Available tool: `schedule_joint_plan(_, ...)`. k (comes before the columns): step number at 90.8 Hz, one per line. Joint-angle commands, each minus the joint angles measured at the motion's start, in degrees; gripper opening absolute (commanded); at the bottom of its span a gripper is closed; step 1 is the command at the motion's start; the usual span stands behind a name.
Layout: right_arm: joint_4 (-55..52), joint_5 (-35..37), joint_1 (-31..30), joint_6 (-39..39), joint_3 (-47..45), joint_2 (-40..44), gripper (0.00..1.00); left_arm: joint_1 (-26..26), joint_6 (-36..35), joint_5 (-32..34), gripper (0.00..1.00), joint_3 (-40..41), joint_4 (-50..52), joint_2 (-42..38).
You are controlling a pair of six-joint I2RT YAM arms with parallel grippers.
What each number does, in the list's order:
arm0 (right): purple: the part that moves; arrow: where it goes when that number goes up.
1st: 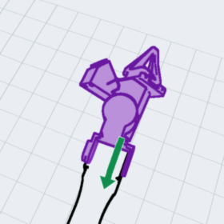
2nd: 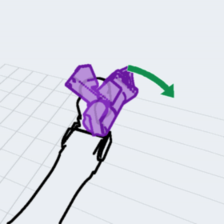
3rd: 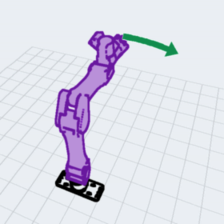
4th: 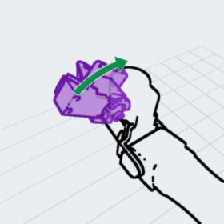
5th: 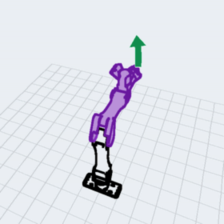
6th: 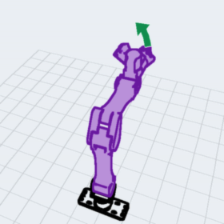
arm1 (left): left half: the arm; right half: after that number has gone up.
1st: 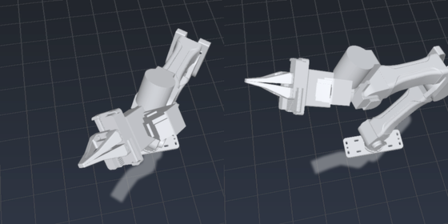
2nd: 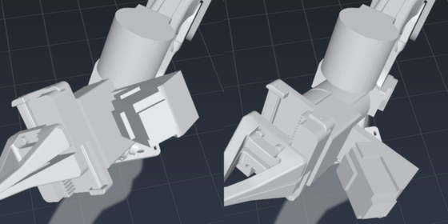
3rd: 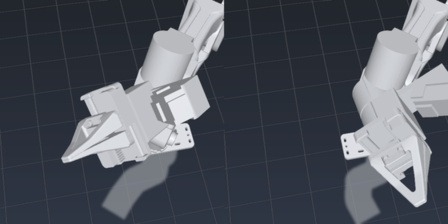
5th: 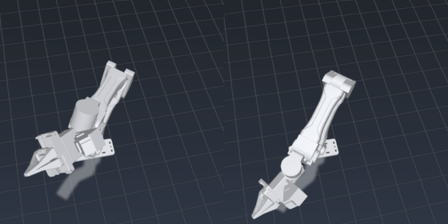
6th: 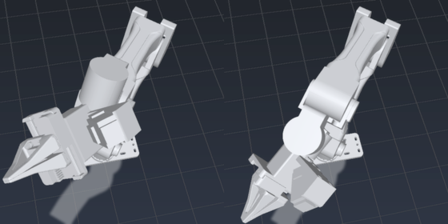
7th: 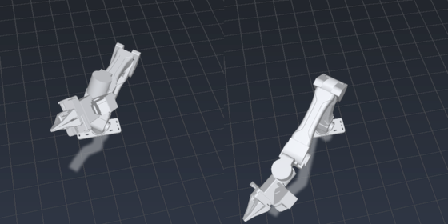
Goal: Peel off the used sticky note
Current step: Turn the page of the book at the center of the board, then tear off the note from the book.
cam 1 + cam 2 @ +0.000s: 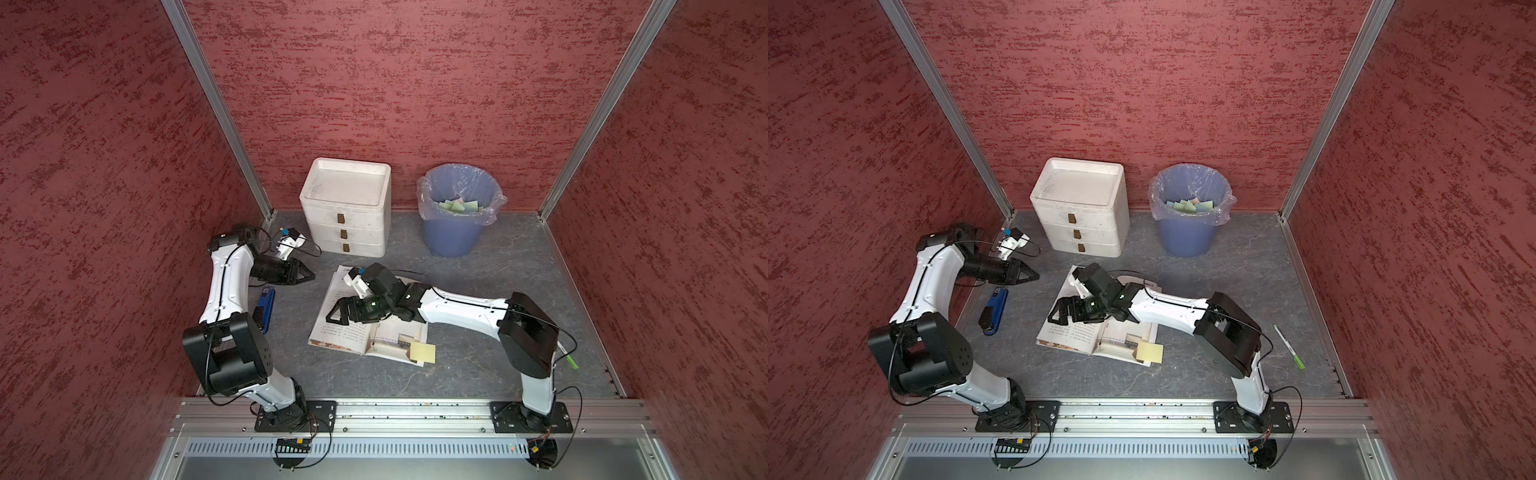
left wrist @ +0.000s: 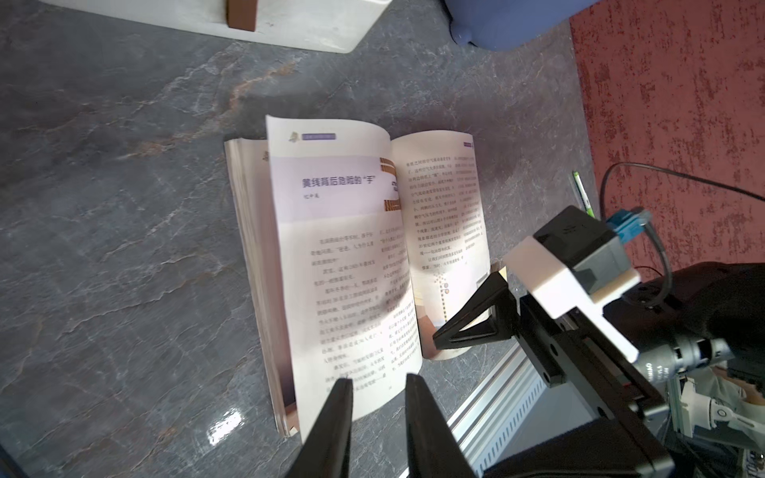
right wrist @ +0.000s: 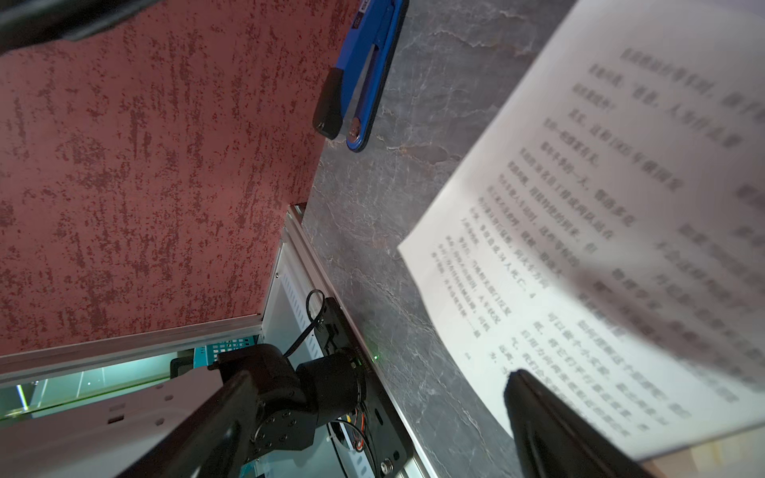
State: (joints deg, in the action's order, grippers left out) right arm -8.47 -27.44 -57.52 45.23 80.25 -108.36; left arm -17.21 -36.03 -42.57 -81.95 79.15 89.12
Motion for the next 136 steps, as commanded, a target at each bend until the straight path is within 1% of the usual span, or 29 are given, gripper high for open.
schedule_joint_plan(1,-3.50,3.26,1.69,-2.41,-5.89,9.32,0.98,3.35,1.36,-0.47,0.25,-1.64,0.34,-1.19)
schedule_joint_plan(14,-5.27,6.25,6.66,-1.18,-22.34,23.55,0.98,9.66,3.92,1.17,0.25,-1.42,-1.98,-0.41)
schedule_joint_plan(28,-7.63,5.65,13.69,0.28,-37.58,38.36,0.98,19.98,6.86,3.09,0.25,-0.67,-5.21,1.91)
schedule_joint_plan(35,-7.20,3.49,16.72,0.89,-43.17,42.99,0.98,25.34,8.26,4.76,0.25,-0.28,-8.02,3.34)
schedule_joint_plan(42,-6.14,1.87,18.75,1.10,-46.78,44.95,0.98,30.14,8.60,6.44,0.25,-0.87,-8.75,5.91)
schedule_joint_plan(49,-5.14,0.53,20.44,0.96,-48.94,44.61,0.98,33.74,8.65,7.16,0.25,-2.04,-8.97,9.19)
schedule_joint_plan(58,-3.06,-0.59,21.22,0.25,-50.14,43.78,0.98,37.49,8.65,7.60,0.25,-3.67,-9.72,12.70)
schedule_joint_plan(70,0.66,-2.52,21.87,-0.23,-51.28,42.46,0.98,41.13,8.97,8.63,0.25,-6.26,-9.95,16.11)
schedule_joint_plan(79,4.24,-4.61,22.27,-0.15,-52.60,41.04,0.98,43.50,8.67,9.78,0.25,-6.65,-10.27,17.28)
schedule_joint_plan(91,9.16,-7.45,22.94,-0.28,-53.79,37.75,0.98,44.60,8.70,9.96,0.25,-6.22,-11.46,18.48)
schedule_joint_plan(100,14.00,-10.98,23.22,-0.40,-54.58,34.79,0.98,44.87,9.30,11.14,0.24,-5.47,-13.49,19.32)
schedule_joint_plan(115,19.23,-13.13,23.67,-0.01,-55.48,29.31,0.98,45.24,9.42,12.41,0.24,-5.06,-14.73,20.35)
schedule_joint_plan(127,24.30,-14.90,23.77,1.57,-56.54,25.49,0.98,45.25,8.57,13.33,0.24,-4.45,-14.41,21.03)
schedule_joint_plan(136,30.51,-17.08,23.77,4.24,-57.91,22.71,0.97,45.16,8.38,13.69,0.24,-4.19,-14.43,21.58)
